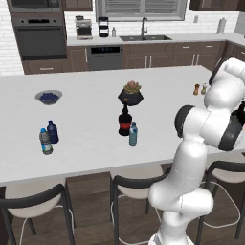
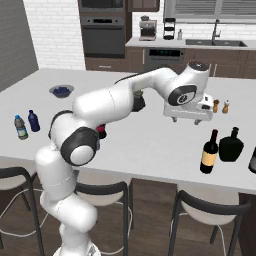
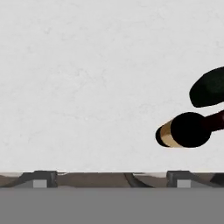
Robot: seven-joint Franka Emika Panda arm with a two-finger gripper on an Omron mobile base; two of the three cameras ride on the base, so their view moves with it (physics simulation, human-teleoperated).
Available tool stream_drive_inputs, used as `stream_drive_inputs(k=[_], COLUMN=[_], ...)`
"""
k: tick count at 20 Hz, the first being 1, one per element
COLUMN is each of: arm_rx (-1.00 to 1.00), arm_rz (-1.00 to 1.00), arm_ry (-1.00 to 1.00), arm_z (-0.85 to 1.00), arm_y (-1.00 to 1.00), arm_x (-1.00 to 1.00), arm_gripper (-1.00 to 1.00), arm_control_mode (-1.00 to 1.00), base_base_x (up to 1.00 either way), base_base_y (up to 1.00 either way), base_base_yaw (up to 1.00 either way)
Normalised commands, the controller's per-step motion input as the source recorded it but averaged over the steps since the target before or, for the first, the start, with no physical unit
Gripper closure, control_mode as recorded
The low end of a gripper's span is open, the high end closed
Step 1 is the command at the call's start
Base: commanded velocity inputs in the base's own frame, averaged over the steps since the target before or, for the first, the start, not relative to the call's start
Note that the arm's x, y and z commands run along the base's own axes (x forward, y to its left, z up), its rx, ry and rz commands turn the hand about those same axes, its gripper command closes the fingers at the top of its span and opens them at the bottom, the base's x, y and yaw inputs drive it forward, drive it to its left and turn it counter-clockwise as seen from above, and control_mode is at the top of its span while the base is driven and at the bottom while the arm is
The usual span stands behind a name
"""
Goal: Move the plastic bottles in the middle to the plastics group, and the glass bottles in the middle to the glass group.
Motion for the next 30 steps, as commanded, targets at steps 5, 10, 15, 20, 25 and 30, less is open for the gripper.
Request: stream_drive_inputs(k=[5, 10, 15, 20, 25, 30], arm_rx=[-0.02, -0.02, -0.04, -0.02, 0.0, -0.02], arm_rz=[0.01, 0.0, 0.0, 0.0, 0.0, 0.0], arm_ry=[-0.04, -0.01, 0.0, 0.0, 0.0, -0.01], arm_z=[0.0, 0.01, 0.01, 0.04, 0.0, -0.01], arm_y=[1.0, 1.0, 1.0, 0.99, 0.98, 0.92], arm_x=[-0.39, -0.18, -0.02, 0.0, 0.02, 0.04], arm_gripper=[-1.0, -1.0, -1.0, -1.0, -1.0, -1.0], arm_control_mode=[-1.0, -1.0, -1.0, -1.0, -1.0, -1.0], base_base_x=[0.0, 0.0, 0.0, 0.0, 0.0, 0.0], base_base_y=[0.0, 0.0, 0.0, 0.0, 0.0, 0.0], base_base_yaw=[0.0, 0.0, 0.0, 0.0, 0.0, 0.0])
